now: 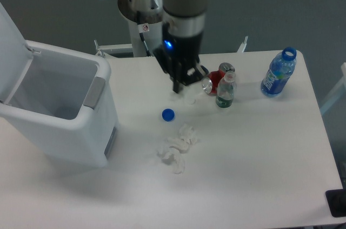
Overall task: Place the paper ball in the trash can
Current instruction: 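Position the gripper over the trash can opening and open it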
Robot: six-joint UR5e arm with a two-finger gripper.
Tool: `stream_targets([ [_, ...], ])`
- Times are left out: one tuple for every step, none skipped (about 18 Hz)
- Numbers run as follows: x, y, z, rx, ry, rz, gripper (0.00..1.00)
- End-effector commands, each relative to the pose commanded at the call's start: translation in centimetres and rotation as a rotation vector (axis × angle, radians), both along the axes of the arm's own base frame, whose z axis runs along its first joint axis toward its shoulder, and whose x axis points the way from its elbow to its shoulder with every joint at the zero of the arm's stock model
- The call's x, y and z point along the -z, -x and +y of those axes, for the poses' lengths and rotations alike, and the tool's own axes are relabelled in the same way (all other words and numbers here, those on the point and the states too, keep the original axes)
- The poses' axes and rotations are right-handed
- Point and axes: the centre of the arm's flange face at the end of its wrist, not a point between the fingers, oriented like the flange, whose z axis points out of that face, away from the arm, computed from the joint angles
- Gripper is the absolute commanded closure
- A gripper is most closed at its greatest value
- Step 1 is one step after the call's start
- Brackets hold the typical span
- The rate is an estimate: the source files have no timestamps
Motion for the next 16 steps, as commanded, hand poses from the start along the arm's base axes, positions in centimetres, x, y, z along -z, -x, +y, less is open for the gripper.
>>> stream_targets([
  [-0.6, -1.1, 0.2, -0.005, -0.011, -0.002, 1.0],
  [-0.8, -2.3, 0.7, -0.011, -0.018, -0.013, 1.0],
  [-0.8, -3.6, 1.4, -0.016, -0.024, -0.023, 1.0],
  [-0.8, -4.6, 2.1, -0.021, -0.028, -0.03, 1.0],
  [-0.8, -5.4, 2.6, -0.022, -0.031, -0.036, 1.0],
  [-0.8, -6.2, 3.2, -0.018, -0.044, -0.031, 1.0],
  [-0.8, -7.0, 3.9, -0.012, -0.058, -0.027, 1.0],
  [-0.9, -8.1, 4.6, -0.004, -0.068, -0.027, 1.0],
  [-0.9, -9.0, 5.2, -0.001, -0.077, -0.027, 1.0],
  [-0.9, -9.9, 5.7, -0.001, -0.087, -0.027, 1.0],
  [-1.0, -10.5, 6.2, -0.005, -0.101, -0.025, 1.0],
  [-1.0, -10.9, 6.7, -0.005, -0.116, -0.021, 1.0],
  [-0.8, -11.6, 7.3, 0.005, -0.125, -0.017, 1.0],
  [-0.6, -12.0, 7.9, 0.013, -0.134, -0.014, 0.99],
  [-0.4, -12.6, 8.5, 0.025, -0.139, -0.013, 0.9],
  [-0.2, -13.4, 8.8, 0.039, -0.139, -0.017, 0.85],
])
